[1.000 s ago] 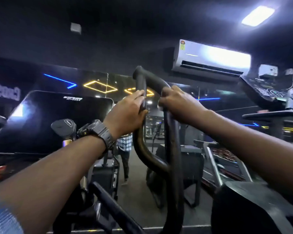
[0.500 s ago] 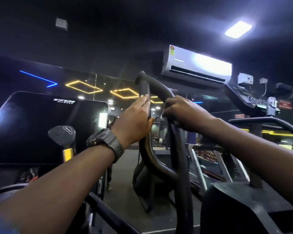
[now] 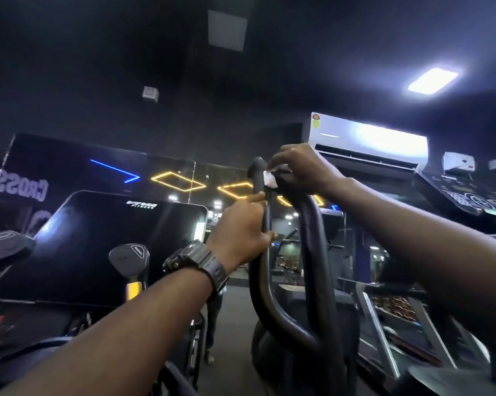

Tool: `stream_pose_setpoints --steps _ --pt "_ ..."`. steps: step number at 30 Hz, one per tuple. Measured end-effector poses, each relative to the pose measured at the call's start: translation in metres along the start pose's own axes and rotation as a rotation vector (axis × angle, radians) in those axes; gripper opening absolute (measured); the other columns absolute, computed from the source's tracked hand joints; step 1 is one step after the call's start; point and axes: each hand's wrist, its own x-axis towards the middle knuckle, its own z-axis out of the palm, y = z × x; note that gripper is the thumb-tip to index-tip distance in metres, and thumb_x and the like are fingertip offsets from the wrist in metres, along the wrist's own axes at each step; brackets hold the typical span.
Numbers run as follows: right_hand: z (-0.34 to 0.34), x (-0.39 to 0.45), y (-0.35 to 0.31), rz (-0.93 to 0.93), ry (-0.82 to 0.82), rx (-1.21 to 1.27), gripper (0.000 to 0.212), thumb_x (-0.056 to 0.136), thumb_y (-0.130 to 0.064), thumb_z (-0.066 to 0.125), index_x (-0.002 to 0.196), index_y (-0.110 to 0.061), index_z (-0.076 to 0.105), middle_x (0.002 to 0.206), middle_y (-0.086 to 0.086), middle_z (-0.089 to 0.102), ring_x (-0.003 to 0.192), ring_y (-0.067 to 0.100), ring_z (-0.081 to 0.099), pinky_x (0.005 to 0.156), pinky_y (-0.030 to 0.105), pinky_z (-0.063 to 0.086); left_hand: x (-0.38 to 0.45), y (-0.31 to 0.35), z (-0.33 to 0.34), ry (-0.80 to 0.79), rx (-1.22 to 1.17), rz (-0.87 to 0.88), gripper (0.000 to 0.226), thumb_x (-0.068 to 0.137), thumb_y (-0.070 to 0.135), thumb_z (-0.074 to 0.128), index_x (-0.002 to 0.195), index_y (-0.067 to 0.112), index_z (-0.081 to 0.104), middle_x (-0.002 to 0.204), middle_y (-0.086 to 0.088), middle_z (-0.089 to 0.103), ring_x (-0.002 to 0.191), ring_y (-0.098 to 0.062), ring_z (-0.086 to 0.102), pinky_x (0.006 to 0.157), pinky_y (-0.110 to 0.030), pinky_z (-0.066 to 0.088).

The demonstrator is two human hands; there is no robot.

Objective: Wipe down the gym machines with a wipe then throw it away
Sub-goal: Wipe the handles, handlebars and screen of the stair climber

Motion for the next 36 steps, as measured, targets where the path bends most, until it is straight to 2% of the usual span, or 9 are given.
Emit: stream_pose_setpoints --steps 5,8,11,14,18,25,30,33,36 --pt "0.013 0.042 -0.017 0.2 0.141 0.188 0.022 0.079 -0.017 0.057 0.088 -0.024 0.076 0.094 -0.001 0.073 0.093 0.02 0.066 0.085 0.036 0.053 -0.002 -0.001 0.001 0.005 0.035 0.048 0.063 0.086 0.035 0.074 0.138 0.007 0.052 0.153 -0.002 0.042 0.138 -0.017 0.044 0.111 -0.026 0.035" --pt "0.009 0.032 -0.016 0.059 0.021 0.091 0.019 0.083 -0.014 0.062 0.094 -0.019 0.077 0.097 0.002 0.073 0.095 0.02 0.066 0.087 0.027 0.048 -0.002 -0.001 0.0 0.009 0.023 0.036 0.062 0.085 0.035 0.074 0.136 0.007 0.054 0.152 -0.004 0.044 0.137 -0.018 0.044 0.112 -0.029 0.037" --pt "0.002 0.009 -0.008 -0.022 -0.047 0.032 0.015 0.082 -0.015 0.068 0.095 -0.017 0.076 0.094 0.005 0.071 0.09 0.021 0.065 0.077 0.02 0.038 -0.004 0.001 0.0 0.023 -0.019 0.0 0.047 0.084 0.03 0.076 0.122 0.005 0.064 0.145 -0.004 0.052 0.134 -0.016 0.048 0.107 -0.025 0.038" --pt "0.013 0.007 -0.012 0.118 0.078 0.057 0.013 0.081 -0.02 0.063 0.089 -0.019 0.073 0.091 0.005 0.069 0.087 0.027 0.065 0.074 0.03 0.048 -0.005 0.004 0.002 0.026 -0.006 -0.006 0.048 0.086 0.029 0.074 0.126 0.006 0.061 0.15 -0.001 0.046 0.133 -0.015 0.049 0.103 -0.017 0.034" --pt "0.037 -0.029 -0.036 0.305 0.314 0.115 0.01 0.083 -0.013 0.058 0.087 -0.015 0.067 0.088 0.009 0.066 0.079 0.036 0.063 0.063 0.036 0.047 -0.013 0.005 0.001 0.026 0.024 0.009 0.054 0.089 0.03 0.071 0.135 0.007 0.056 0.151 -0.001 0.045 0.133 -0.017 0.049 0.11 -0.032 0.042" --pt "0.043 -0.039 -0.048 0.676 0.333 0.307 0.019 0.082 -0.015 0.058 0.091 -0.017 0.074 0.089 0.011 0.071 0.083 0.035 0.066 0.063 0.036 0.054 -0.018 0.008 -0.003 0.032 -0.05 -0.002 0.036 0.086 0.014 0.073 0.12 0.005 0.066 0.14 -0.004 0.057 0.112 -0.02 0.065 0.094 -0.034 0.055" --pt "0.05 -0.057 -0.065 0.671 0.245 0.288 0.012 0.082 -0.01 0.059 0.083 -0.012 0.071 0.08 0.011 0.068 0.079 0.034 0.064 0.057 0.028 0.032 -0.02 0.012 -0.007 0.034 -0.089 -0.021 0.02 0.083 0.005 0.071 0.103 0.004 0.072 0.115 -0.006 0.07 0.098 -0.021 0.068 0.083 -0.031 0.058" --pt "0.04 -0.053 -0.06 0.708 0.246 0.347 0.019 0.083 -0.006 0.059 0.088 -0.015 0.075 0.086 0.007 0.069 0.078 0.027 0.062 0.058 0.026 0.034 -0.022 0.013 -0.009 0.026 -0.104 -0.046 0.025 0.083 0.004 0.072 0.107 0.007 0.071 0.119 -0.005 0.068 0.105 -0.019 0.066 0.078 -0.008 0.045" --pt "0.033 -0.05 -0.063 0.709 0.252 0.312 0.016 0.087 -0.009 0.061 0.091 -0.017 0.074 0.082 0.003 0.064 0.066 0.021 0.051 0.046 0.023 0.029 -0.023 0.013 -0.007 0.022 -0.124 -0.067 0.023 0.083 0.004 0.071 0.106 0.006 0.071 0.119 -0.003 0.068 0.104 -0.018 0.066 0.069 0.0 0.04"
